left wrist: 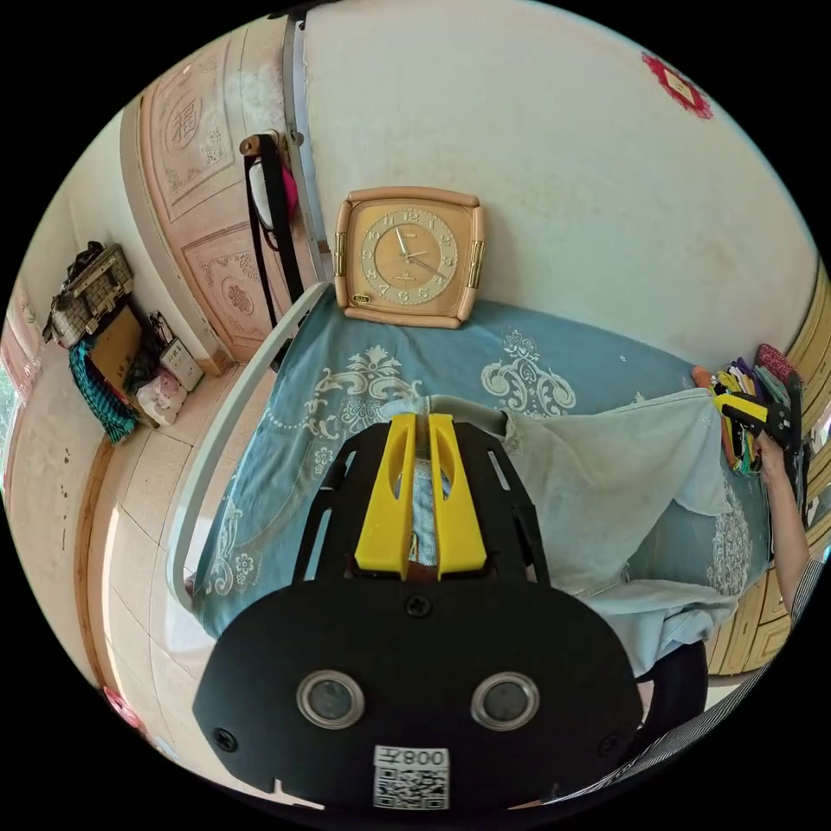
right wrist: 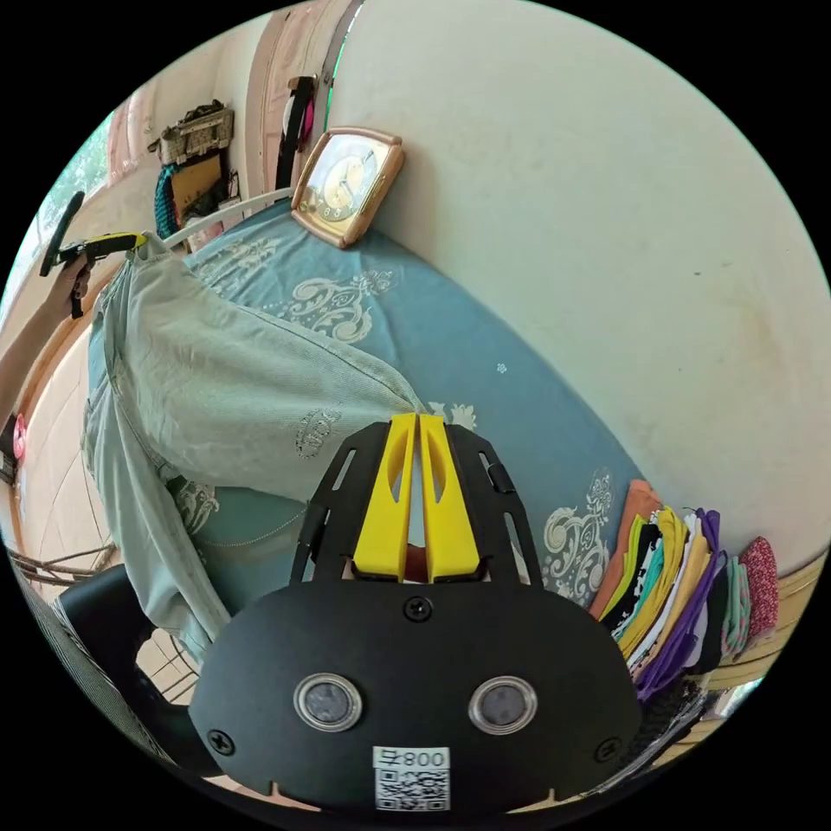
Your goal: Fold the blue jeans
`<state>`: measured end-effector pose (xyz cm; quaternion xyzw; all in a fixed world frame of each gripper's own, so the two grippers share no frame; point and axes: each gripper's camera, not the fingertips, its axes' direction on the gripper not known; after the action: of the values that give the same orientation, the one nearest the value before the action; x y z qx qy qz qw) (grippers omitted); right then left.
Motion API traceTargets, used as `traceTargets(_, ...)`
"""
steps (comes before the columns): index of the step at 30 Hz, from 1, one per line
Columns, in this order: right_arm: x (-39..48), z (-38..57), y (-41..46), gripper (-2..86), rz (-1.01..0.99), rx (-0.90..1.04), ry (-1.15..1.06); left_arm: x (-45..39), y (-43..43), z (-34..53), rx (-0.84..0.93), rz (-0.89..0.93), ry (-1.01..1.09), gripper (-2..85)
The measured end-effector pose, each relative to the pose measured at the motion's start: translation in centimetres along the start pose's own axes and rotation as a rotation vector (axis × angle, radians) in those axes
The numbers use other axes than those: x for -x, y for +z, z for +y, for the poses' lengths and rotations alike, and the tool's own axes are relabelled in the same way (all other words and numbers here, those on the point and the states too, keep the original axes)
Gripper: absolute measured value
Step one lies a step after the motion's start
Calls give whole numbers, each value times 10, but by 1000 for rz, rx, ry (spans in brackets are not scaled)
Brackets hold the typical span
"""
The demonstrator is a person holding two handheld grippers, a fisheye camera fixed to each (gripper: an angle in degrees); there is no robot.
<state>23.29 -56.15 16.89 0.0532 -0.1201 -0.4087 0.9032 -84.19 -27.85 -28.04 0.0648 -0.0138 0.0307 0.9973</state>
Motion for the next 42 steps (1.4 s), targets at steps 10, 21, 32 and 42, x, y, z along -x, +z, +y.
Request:
traceTargets(10,-37,12,109,10,123,332,90,-63,108,16,201,-123,37,62)
traceTargets(21,-156,232,72,101,104,461,665,-265,109,52,142,340,437,102)
traceTargets(32,-192,246,115,44,-9,563,625,-344,173,24,317,246,466,31)
traceTargets(42,-290,275,76,40,7,582,564,-366,171,17,374,416,457,41)
